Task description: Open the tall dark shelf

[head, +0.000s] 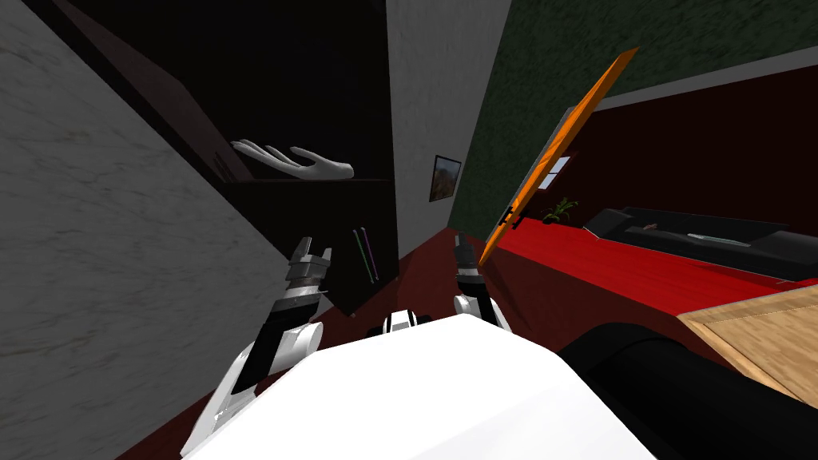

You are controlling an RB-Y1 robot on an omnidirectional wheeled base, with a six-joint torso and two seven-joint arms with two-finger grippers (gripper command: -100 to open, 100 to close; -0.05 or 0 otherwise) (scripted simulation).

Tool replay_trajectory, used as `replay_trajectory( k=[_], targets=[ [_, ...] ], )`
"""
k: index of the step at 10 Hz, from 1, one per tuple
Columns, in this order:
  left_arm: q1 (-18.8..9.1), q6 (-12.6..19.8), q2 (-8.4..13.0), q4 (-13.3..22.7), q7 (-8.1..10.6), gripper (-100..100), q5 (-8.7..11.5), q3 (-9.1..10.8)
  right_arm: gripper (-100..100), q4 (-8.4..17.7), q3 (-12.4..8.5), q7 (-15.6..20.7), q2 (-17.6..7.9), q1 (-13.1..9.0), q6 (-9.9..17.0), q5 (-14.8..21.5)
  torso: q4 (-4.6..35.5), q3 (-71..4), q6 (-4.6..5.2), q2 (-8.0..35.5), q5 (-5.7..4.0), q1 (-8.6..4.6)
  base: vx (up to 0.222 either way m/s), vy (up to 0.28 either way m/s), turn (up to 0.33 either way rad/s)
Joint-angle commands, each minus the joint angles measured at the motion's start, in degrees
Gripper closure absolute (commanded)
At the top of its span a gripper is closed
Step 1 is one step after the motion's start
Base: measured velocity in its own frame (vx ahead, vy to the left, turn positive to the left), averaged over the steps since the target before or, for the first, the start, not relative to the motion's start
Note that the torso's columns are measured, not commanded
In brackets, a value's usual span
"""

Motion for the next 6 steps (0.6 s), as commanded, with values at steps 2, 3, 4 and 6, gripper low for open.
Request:
replay_trajectory(
  k=[2,3,4,6],
  targets=[
    [-0.52,3.67,0.35,0.18,1.18,-100,1.29,-0.13,0,0.00,0.00,0.00,0.00,0.00,0.00,0.00,0.01,0.01,0.00,0.02,-0.01,-0.02,0.058,-0.037,0.009],
    [-0.69,4.70,0.54,0.22,1.51,-100,1.66,-0.15,0,0.00,0.00,0.00,0.00,0.00,0.00,0.00,0.01,0.02,0.00,0.02,-0.01,-0.01,0.065,-0.040,0.009],
    [-0.87,5.77,0.80,0.26,1.85,-100,2.04,-0.18,0,0.00,0.00,0.00,0.00,0.00,0.00,0.00,0.00,0.00,0.00,0.00,-0.01,-0.03,0.075,-0.046,0.010],
    [-1.25,8.06,1.53,0.35,2.57,-100,2.85,-0.23,0,0.00,0.00,0.00,0.00,0.00,0.00,0.00,-0.01,-0.01,0.00,-0.01,-0.01,-0.02,0.065,-0.039,0.010]
  ],
)
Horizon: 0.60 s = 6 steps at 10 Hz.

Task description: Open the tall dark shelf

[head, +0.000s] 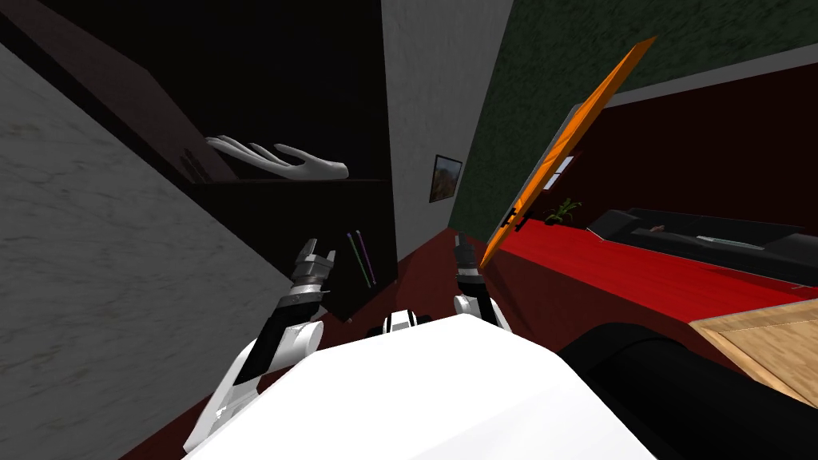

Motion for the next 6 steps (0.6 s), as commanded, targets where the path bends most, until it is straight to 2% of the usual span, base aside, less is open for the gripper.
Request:
replay_trajectory(
  k=[1,6],
  targets=[
    [-0.75,3.54,1.06,0.03,1.03,-100,1.13,0.01,0,0.00,0.00,0.00,0.00,0.00,0.00,0.00,0.01,0.02,0.00,0.04,0.01,0.02,0.065,-0.046,0.009],
    [-1.90,10.36,3.35,0.43,3.18,-100,3.54,-0.16,0,0.00,0.00,0.00,0.00,0.00,0.00,0.00,-0.01,-0.03,0.00,-0.06,-0.01,-0.06,0.086,-0.049,0.012]
  ],
)
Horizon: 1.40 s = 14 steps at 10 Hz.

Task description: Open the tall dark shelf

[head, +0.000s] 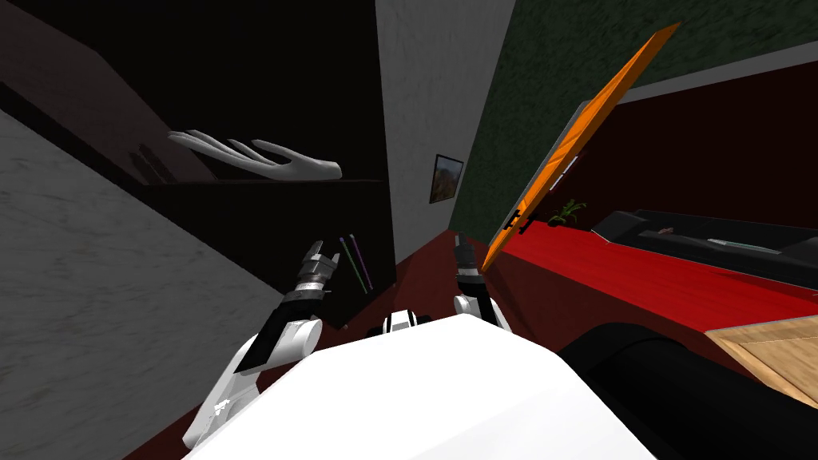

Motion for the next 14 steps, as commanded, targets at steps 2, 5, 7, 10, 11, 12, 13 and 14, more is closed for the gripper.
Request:
replay_trajectory(
  k=[2,5,7,10,11,12,13,14],
  targets=[
    [-1.06,5.31,1.41,0.45,1.71,-100,1.86,-0.01,0,0.00,0.00,0.00,0.00,0.00,0.00,0.00,0.02,0.06,0.00,0.10,0.01,0.05,0.077,-0.056,0.012],
    [-1.69,8.97,2.26,0.74,2.85,-100,3.15,-0.10,0,0.00,0.00,0.00,0.00,0.00,0.00,0.00,0.02,0.05,0.00,0.08,0.02,0.07,0.078,-0.052,0.010],
    [-2.01,10.80,2.74,0.88,3.42,-100,3.80,-0.14,0,0.00,0.00,0.00,0.00,-0.01,0.00,0.00,0.03,0.06,0.00,0.11,0.03,0.10,0.060,-0.040,0.008],
    [-1.82,12.81,3.11,-0.80,3.89,-100,4.07,0.24,0,0.00,0.00,0.00,0.00,-0.01,0.00,0.00,0.04,0.09,0.00,0.16,0.03,0.12,0.066,-0.024,0.003],
    [-1.93,11.93,3.06,0.04,3.73,-100,4.06,0.08,0,0.00,-0.01,0.00,-0.01,0.00,0.00,0.00,-0.02,-0.05,0.00,-0.11,0.03,0.13,0.074,-0.004,0.001],
    [-1.93,12.14,3.08,-0.10,3.78,100,4.07,0.12,0,0.00,-0.01,0.00,-0.01,-0.01,0.00,0.00,-0.01,-0.01,0.00,0.03,0.03,0.11,0.011,-0.001,0.000],
    [-1.91,12.64,1.53,-0.28,3.70,100,3.27,1.89,0,0.00,-0.01,0.00,-0.01,-0.01,0.00,0.00,0.06,0.13,0.00,0.23,0.02,0.09,-0.023,-0.160,0.227],
    [-1.91,12.64,1.53,-0.28,3.70,100,3.27,1.89,0,0.00,0.01,0.00,0.01,-0.01,0.00,0.00,0.10,0.21,-0.04,0.34,-0.10,-0.41,0.005,-0.221,0.175]
  ],
)
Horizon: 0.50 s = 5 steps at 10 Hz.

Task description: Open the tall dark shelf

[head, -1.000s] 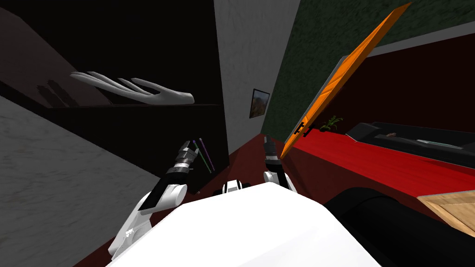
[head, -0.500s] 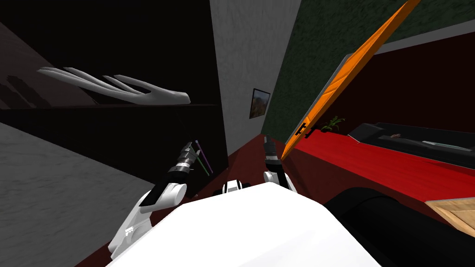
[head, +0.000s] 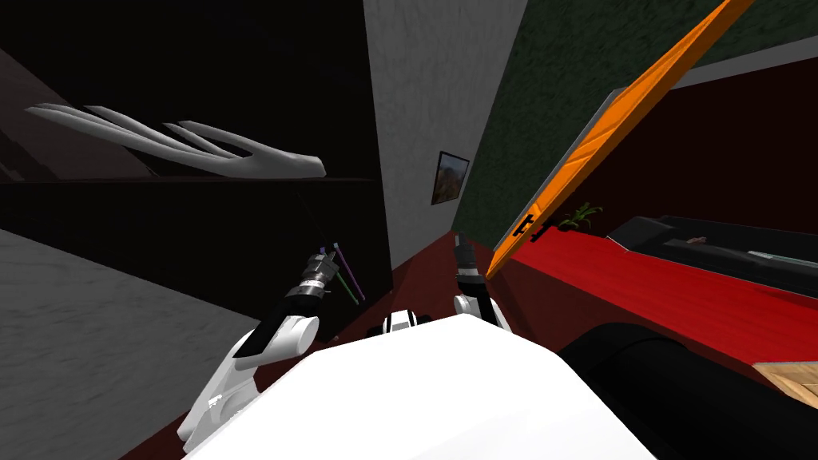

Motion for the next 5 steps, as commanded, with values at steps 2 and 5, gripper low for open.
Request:
replay_trajectory(
  k=[2,5],
  targets=[
    [-0.05,0.85,-2.37,-0.23,-0.16,100,-1.25,2.53,0,-0.01,0.01,0.00,0.01,0.00,0.00,0.00,-0.10,-0.22,0.05,-0.35,0.05,0.29,0.007,-0.206,0.129],
    [-0.01,1.64,-4.69,-0.54,-0.29,100,-2.45,5.19,0,-0.01,0.01,0.00,0.01,-0.01,0.00,0.00,-0.07,-0.16,0.04,-0.25,0.11,0.49,-0.016,-0.242,0.193]
  ],
)
